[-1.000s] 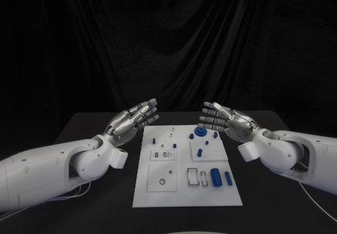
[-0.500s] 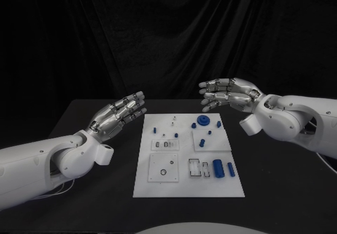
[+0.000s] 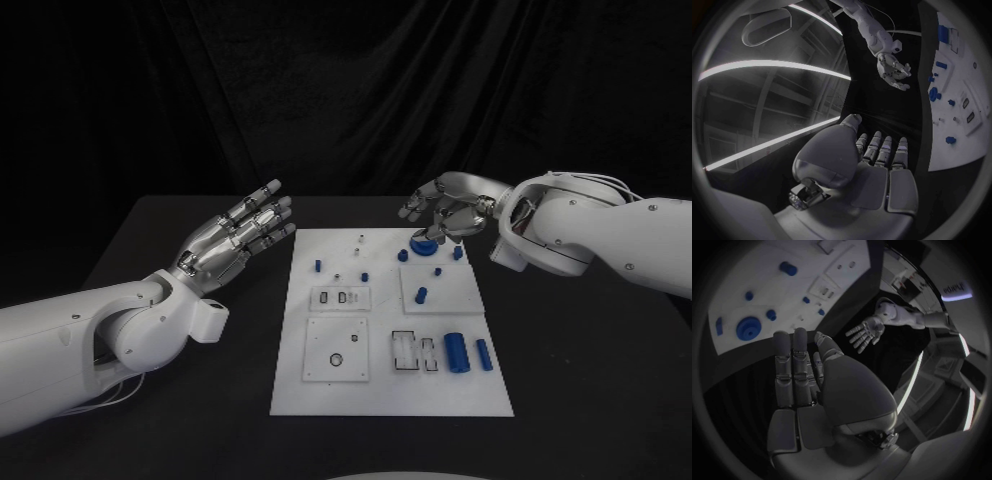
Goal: Assemble the parts on the task board
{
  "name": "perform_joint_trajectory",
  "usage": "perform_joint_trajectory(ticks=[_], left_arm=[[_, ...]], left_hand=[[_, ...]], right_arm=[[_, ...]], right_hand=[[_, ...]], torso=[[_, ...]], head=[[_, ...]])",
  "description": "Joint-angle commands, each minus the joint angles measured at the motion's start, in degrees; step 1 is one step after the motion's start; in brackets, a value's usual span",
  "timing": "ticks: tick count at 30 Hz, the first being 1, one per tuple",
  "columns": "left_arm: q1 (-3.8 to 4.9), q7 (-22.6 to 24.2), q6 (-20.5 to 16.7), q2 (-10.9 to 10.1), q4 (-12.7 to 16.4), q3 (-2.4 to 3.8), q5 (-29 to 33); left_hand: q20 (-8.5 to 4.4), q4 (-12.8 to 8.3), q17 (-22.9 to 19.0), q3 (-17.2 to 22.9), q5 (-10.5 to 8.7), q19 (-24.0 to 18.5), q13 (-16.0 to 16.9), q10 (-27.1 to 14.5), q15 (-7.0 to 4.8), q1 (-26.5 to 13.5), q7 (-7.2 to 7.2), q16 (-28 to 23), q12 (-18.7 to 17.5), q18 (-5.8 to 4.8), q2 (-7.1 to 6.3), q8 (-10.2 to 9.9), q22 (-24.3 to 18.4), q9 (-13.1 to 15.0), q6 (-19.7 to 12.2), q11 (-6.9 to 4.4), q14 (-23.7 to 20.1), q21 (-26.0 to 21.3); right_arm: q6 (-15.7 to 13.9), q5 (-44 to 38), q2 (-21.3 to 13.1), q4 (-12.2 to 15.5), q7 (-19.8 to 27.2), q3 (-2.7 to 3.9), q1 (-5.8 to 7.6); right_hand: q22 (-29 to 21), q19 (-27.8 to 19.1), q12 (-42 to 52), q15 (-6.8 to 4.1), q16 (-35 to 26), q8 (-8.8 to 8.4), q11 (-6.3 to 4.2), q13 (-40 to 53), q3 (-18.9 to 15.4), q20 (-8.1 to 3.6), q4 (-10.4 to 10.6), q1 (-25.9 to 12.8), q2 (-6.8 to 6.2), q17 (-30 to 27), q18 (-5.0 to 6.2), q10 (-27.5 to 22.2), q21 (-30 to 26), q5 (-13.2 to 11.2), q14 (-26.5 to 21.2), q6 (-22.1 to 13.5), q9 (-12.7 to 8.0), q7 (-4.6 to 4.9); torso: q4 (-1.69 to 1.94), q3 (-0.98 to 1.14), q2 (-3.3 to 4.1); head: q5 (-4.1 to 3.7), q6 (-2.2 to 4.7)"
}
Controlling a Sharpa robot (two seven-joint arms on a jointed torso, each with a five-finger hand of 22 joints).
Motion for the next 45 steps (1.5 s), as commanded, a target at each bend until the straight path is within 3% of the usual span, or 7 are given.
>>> perform_joint_trajectory(ticks=[1,4,8,13,20,29,45], left_arm=[[0.24,5.5,-0.1,-0.2,0.4,0.07,-0.3],[0.26,5.0,0.3,-0.9,1.3,0.07,-0.3],[0.27,4.8,0.2,-1.9,2.7,0.06,-0.3],[0.27,4.6,0.4,-2.3,3.2,0.06,-0.3],[0.26,4.7,0.9,-2.3,3.3,0.05,-0.3],[0.26,4.7,1.3,-2.1,2.9,0.04,-0.3],[0.25,4.3,2.2,-2.0,2.6,-0.02,-0.3]], left_hand=[[0.42,-0.4,0.1,0.2,0.44,0.3,-0.2,-0.8,0.16,-0.9,0.51,0.0,0.2,1.02,0.11,0.2,0.1,0.1,0.6,-0.18,0.3,0.2],[0.85,-1.1,0.0,1.1,0.46,0.3,-0.4,-1.9,0.52,-1.3,2.6,-0.2,0.5,1.02,0.27,0.9,0.1,0.5,2.6,0.14,-0.1,0.1],[1.3,-1.8,0.0,1.8,0.41,0.4,-0.5,-2.3,0.88,-1.7,1.88,-0.2,1.3,1.05,0.09,0.2,0.1,0.1,-0.1,0.6,-0.1,0.1],[1.38,-1.9,0.0,2.0,0.4,0.5,-0.5,-2.3,0.94,-1.9,1.58,-0.2,1.7,1.06,0.06,0.0,0.1,0.0,-0.8,0.72,0.0,0.1],[1.54,-2.2,0.1,2.3,0.51,0.7,-0.4,-2.0,1.04,-2.1,2.06,0.0,2.3,1.08,0.12,0.3,0.2,0.2,0.0,0.97,0.3,0.2],[1.55,-2.2,0.1,2.3,0.51,0.7,-0.4,-2.0,1.04,-2.1,2.09,0.0,2.4,1.09,0.11,0.3,0.2,0.2,0.0,0.97,0.3,0.2],[1.63,-2.7,0.1,2.7,0.6,0.8,-0.3,-1.7,1.07,-2.3,2.86,0.0,3.2,1.1,-0.06,0.8,0.2,0.4,1.4,1.19,0.4,0.2]], right_arm=[[-1.3,-24.6,0.8,-0.2,-9.0,0.06,0.14],[-1.0,-30.6,1.4,0.1,-10.5,0.06,0.01],[-0.6,-36.5,2.0,0.3,-11.6,0.06,-0.46],[-0.8,-41.1,2.1,0.3,-12.0,0.06,-1.12],[-1.8,-43.1,2.0,-0.2,-11.5,0.05,-1.75],[-3.5,-43.5,2.1,-1.0,-9.5,0.05,-3.11],[-4.7,-43.5,3.9,-4.2,-7.2,0.07,-5.25]], right_hand=[[3.4,0.6,-0.1,0.0,1.5,-0.45,0.06,0.3,1.3,-0.03,0.5,-0.6,-0.95,1.1,-1.18,0.6,2.3,0.5,-0.6,0.4,0.4,-0.78],[12.0,4.7,0.2,-0.04,4.1,-0.25,0.01,0.9,3.2,-0.03,1.1,-1.4,-2.09,2.7,-2.51,1.6,7.8,1.8,0.1,1.9,1.5,-0.97],[21.4,9.3,-0.1,-0.54,8.1,-0.4,-0.44,1.6,6.1,-0.32,2.0,-2.7,-3.95,5.2,-4.02,2.3,13.9,2.0,0.8,2.8,3.2,-1.99],[25.6,11.5,-0.3,-0.57,10.1,-0.68,-0.6,2.0,7.5,-0.37,2.6,-3.7,-5.05,6.5,-4.71,2.4,16.4,1.7,1.3,2.9,4.1,-2.16],[28.3,12.9,-0.2,-0.67,12.2,-0.97,-0.75,2.5,8.4,-0.41,3.5,-4.9,-5.79,8.7,-5.17,3.0,17.9,0.5,2.2,2.8,5.0,-2.4],[31.1,14.8,-0.2,-0.86,14.5,-1.41,-0.96,2.9,9.3,-0.54,3.9,-5.3,-6.1,12.2,-5.71,4.1,19.4,0.7,4.1,2.4,5.4,-2.44],[33.0,15.9,-1.3,-1.09,19.4,-2.46,-1.18,3.2,11.7,-0.76,4.8,-6.0,-6.82,20.0,-6.04,7.0,20.3,2.2,7.8,4.1,6.5,-2.46]], torso=[[0.32,-0.55,1.6],[0.51,-0.77,2.03],[0.67,-1.01,2.42],[0.97,-1.17,2.92],[2.1,-1.22,4.45],[1.8,-1.18,5.04],[1.65,-1.51,4.14]], head=[[-0.44,0.59],[-0.94,0.72],[-1.67,0.4],[-2.17,0.38],[-3.63,1.43],[-3.51,1.64],[-3.55,0.26]])
